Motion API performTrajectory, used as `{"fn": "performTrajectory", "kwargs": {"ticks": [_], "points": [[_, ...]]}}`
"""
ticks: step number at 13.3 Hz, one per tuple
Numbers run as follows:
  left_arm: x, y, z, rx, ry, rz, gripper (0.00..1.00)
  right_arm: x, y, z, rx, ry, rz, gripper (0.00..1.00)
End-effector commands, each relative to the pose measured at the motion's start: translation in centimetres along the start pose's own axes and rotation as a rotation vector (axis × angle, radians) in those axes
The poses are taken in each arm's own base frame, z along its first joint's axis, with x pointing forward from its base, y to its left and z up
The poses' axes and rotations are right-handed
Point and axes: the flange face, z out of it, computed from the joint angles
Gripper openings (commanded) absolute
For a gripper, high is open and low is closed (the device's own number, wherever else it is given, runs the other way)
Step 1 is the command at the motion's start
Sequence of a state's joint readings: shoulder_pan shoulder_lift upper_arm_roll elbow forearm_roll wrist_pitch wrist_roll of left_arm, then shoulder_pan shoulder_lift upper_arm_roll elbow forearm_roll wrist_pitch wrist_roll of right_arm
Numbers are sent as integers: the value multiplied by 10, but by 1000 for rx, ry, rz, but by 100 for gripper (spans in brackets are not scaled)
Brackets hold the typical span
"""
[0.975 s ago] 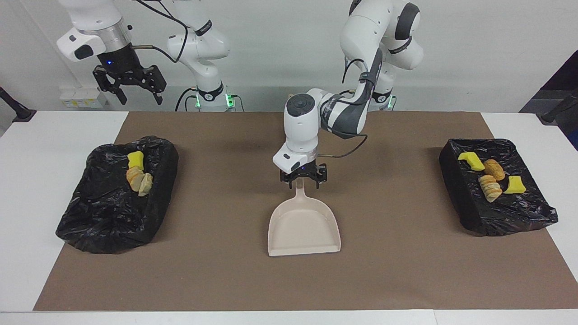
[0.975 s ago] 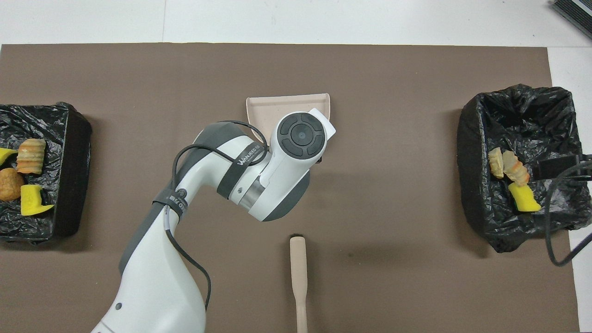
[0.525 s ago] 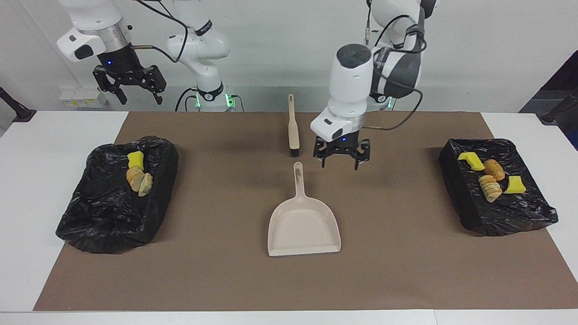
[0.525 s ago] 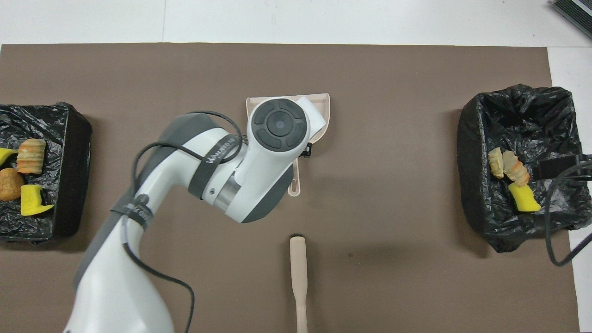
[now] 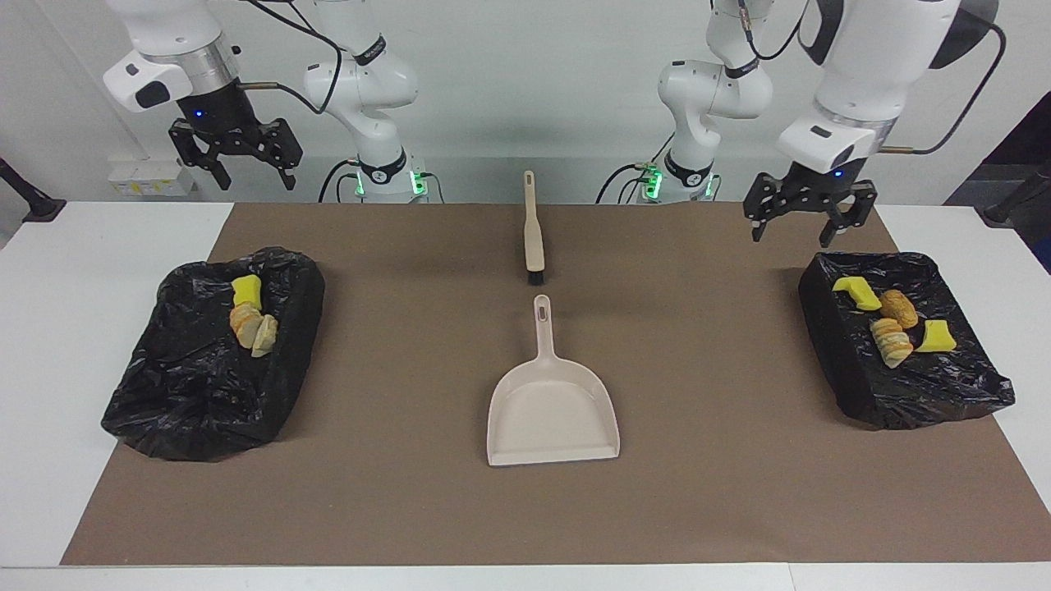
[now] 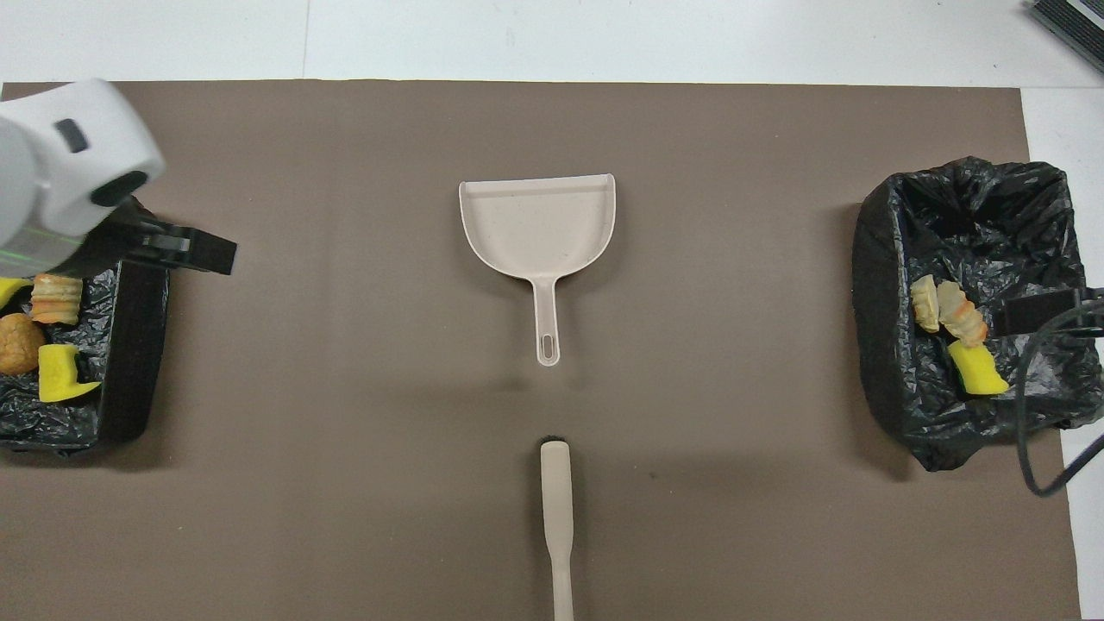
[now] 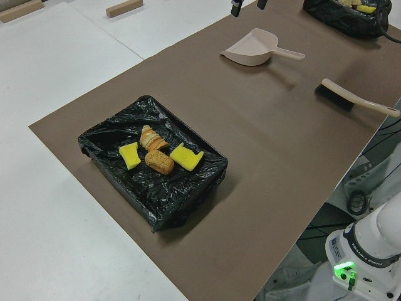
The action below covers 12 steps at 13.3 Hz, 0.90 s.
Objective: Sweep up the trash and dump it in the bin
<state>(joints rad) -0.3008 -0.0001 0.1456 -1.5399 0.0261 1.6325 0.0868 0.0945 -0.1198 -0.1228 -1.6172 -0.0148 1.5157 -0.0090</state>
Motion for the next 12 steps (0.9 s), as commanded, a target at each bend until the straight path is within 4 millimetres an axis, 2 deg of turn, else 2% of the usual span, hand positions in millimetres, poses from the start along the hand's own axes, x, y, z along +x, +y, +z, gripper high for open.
{"fn": "performTrajectory", "kwargs": {"ticks": [1,3,5,7,12], "points": [[-21,-29,-13,-61,-8,-19,100,-3,1,0,-3,9,-21,100],[-22,-44,-17,-88,2,-48,100,-3,1,0,-1,9,-21,100],[-25,-48,-18,-84,-32,-54,100,-3,1,0,-1,9,-21,100],[-30,-60,-32,-75,-9,-38,100,-3,1,0,-3,9,-21,100],[-33,-58,-33,-77,-8,-9,100,-3,1,0,-1,9,-21,100]]}}
